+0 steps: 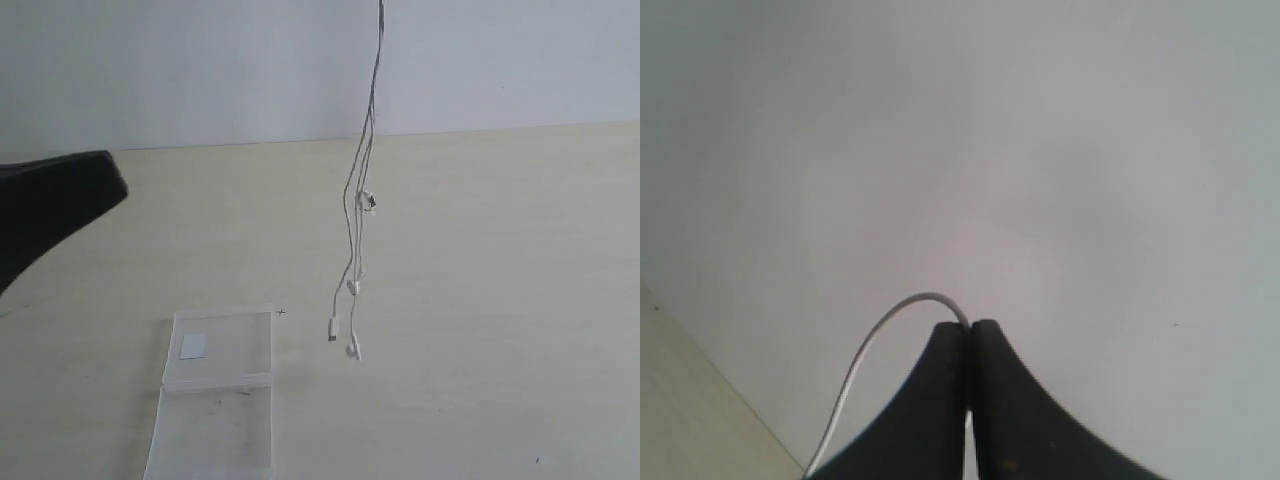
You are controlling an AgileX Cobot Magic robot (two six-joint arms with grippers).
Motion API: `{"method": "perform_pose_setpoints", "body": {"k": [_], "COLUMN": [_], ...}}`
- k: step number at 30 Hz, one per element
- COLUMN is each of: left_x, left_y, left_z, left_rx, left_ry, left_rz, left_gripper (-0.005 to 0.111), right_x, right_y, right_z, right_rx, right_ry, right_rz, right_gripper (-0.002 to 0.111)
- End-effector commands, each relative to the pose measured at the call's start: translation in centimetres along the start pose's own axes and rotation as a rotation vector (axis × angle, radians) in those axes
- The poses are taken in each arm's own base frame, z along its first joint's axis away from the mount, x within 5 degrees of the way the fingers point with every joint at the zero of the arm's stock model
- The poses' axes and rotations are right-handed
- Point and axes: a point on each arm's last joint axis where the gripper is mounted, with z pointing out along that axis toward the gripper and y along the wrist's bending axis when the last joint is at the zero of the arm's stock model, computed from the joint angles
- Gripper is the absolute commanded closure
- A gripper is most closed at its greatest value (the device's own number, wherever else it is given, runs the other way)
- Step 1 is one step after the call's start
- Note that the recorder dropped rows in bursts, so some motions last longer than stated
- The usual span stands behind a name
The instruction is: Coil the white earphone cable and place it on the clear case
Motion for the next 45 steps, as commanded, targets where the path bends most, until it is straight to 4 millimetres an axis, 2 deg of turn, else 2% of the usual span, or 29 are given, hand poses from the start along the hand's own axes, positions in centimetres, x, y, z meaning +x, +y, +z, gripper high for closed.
{"method": "perform_pose_setpoints", "body": {"k": [1,3,5,7,9,12,14,18,25,34,40,45], "left_x": [-0.1,-0.3,-0.8,-0.8,-0.6,-0.3,-0.1,0.4,-0.4,0.0,0.6,0.7], "left_y": [1.4,1.9,3.2,4.6,5.5,6.9,7.7,9.2,8.8,8.7,8.1,9.0], "left_z": [3.1,4.0,4.8,5.4,6.2,7.5,8.1,10.1,12.0,13.1,14.7,15.7], "left_rx": [-0.088,-0.107,-0.191,-0.274,-0.294,-0.3,-0.305,-0.263,-0.06,0.06,0.085,-0.043], "left_ry": [0.079,0.098,0.127,0.172,0.193,0.217,0.231,0.233,0.141,0.137,0.168,0.233], "left_rz": [0.007,0.024,0.041,0.059,0.051,0.033,0.023,-0.009,-0.012,0.0,0.032,0.069], "left_gripper": [0.107,0.107,0.106,0.099,0.079,0.042,0.034,0.035,0.035,0.035,0.035,0.035], "right_x": [-0.2,-0.2,-0.2,-0.2,-0.2,-0.3,-0.4,-0.4,-0.4,-0.5,-0.6,-0.6], "right_y": [0.0,0.0,0.0,0.0,0.0,-0.1,-0.1,0.0,0.0,-0.1,-0.1,-0.1], "right_z": [0.0,0.0,0.0,0.0,0.0,0.0,0.0,0.0,0.0,0.0,0.0,0.0], "right_rx": [0.003,0.003,0.003,0.005,0.005,0.01,0.014,0.003,0.003,0.007,0.015,0.013], "right_ry": [-0.02,-0.02,-0.02,-0.024,-0.024,-0.035,-0.043,-0.048,-0.051,-0.054,-0.074,-0.071], "right_rz": [0.013,0.013,0.013,0.013,0.016,0.059,0.059,0.073,0.117,0.117,0.121,0.121], "right_gripper": [0.108,0.108,0.108,0.108,0.108,0.108,0.108,0.108,0.108,0.108,0.108,0.108]}}
